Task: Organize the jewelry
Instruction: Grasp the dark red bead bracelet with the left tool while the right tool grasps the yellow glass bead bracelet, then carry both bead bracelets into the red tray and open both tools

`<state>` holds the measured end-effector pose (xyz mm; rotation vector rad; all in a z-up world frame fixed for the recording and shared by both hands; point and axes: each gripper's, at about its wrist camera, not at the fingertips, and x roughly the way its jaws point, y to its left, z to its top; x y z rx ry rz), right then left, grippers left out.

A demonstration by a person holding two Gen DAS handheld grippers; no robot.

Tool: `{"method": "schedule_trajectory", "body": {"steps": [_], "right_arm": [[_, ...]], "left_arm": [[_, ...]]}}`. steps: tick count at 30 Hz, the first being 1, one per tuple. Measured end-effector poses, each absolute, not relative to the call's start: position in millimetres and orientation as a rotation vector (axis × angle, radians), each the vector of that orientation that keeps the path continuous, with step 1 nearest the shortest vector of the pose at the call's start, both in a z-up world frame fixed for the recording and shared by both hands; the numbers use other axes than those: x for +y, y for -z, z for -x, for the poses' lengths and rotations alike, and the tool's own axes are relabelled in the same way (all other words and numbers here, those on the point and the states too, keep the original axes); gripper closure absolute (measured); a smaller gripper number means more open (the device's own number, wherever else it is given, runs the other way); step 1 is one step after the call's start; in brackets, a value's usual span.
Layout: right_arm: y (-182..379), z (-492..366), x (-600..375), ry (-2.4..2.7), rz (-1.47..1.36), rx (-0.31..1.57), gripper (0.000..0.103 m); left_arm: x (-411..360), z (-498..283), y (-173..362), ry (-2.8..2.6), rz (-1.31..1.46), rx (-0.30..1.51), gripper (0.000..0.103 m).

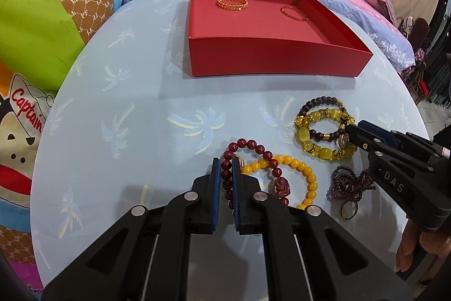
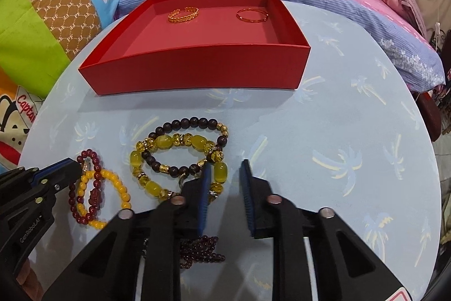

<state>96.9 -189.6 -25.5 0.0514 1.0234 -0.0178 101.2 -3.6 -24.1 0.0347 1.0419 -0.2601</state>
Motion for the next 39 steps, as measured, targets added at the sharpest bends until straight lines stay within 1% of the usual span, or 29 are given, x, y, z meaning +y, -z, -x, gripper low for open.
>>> {"method": "schedule_trajectory", "body": {"steps": [7, 25, 31, 39], "right_arm": [[9, -89, -196, 0.000, -0.122, 0.997, 0.094], [-67, -87, -188, -0.093, -0.159, 0.852, 0.094], [-91, -109, -199, -0.094, -0.169, 0.795, 0.094], [-110, -164, -209, -0.088, -0.156, 0.751, 0.094]], "left_arm": [[-5, -103, 11, 0.275, -0.024, 1.018, 0.095], [-33, -112, -57, 0.394, -0.016, 0.900, 0.096], [-47, -136, -83, 0.449, 0.007, 0.847, 0.096], [-61, -198, -102, 0.502, 0.058, 0.824, 0.096]]}}
